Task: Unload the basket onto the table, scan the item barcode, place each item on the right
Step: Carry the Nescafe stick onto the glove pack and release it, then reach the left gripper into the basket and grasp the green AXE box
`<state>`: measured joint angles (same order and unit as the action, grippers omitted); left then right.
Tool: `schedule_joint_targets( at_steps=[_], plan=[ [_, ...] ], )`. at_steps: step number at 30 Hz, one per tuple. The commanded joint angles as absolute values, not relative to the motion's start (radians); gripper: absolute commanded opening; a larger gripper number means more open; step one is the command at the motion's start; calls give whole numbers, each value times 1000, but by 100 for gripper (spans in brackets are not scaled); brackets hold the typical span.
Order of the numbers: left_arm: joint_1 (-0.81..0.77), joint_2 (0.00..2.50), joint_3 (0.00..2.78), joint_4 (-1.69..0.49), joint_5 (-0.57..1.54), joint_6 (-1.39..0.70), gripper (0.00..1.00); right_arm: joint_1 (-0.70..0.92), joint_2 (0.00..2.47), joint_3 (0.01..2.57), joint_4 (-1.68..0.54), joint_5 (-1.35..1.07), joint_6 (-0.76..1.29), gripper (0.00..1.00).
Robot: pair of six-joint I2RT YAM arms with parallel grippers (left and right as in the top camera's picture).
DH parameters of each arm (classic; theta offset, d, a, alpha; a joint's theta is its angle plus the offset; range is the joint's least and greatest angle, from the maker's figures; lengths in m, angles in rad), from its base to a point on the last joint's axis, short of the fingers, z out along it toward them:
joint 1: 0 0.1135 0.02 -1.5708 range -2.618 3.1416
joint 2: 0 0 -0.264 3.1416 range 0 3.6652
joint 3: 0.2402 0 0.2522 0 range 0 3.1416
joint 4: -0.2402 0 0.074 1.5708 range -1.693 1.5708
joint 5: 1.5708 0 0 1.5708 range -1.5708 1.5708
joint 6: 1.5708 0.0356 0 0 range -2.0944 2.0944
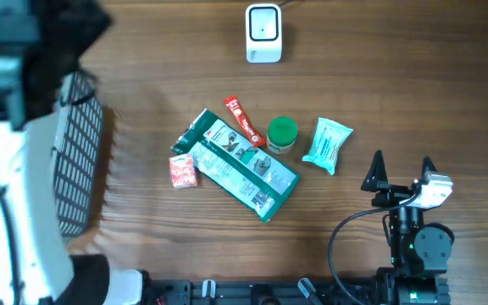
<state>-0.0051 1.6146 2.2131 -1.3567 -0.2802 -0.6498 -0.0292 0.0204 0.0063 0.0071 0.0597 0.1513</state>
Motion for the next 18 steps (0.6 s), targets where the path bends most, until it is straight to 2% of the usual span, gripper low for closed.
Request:
schedule_joint_targets(
  at_steps=[1, 4, 7, 9, 12, 18],
  plan=[
    [257, 1643, 2181, -1457, -322, -737, 100, -30, 14, 5, 10, 51, 134, 100],
    [434, 1667, 2054, -1436, -300, -737, 100, -30, 14, 5, 10, 51, 134, 100],
    [556, 1668, 1786, -1250, -300, -737, 100, -30, 14, 5, 10, 51, 134, 100],
    [594, 1670, 1630, -1119, -300, -714, 100, -31, 14, 5, 10, 51, 134, 100],
    [617, 1694, 1449, -875, -300, -574, 100, -31, 14, 5, 10, 51, 134, 100],
    [619, 1862, 1436, -728, -316, -557, 100, -31, 14, 5, 10, 51, 134, 100]
  ],
)
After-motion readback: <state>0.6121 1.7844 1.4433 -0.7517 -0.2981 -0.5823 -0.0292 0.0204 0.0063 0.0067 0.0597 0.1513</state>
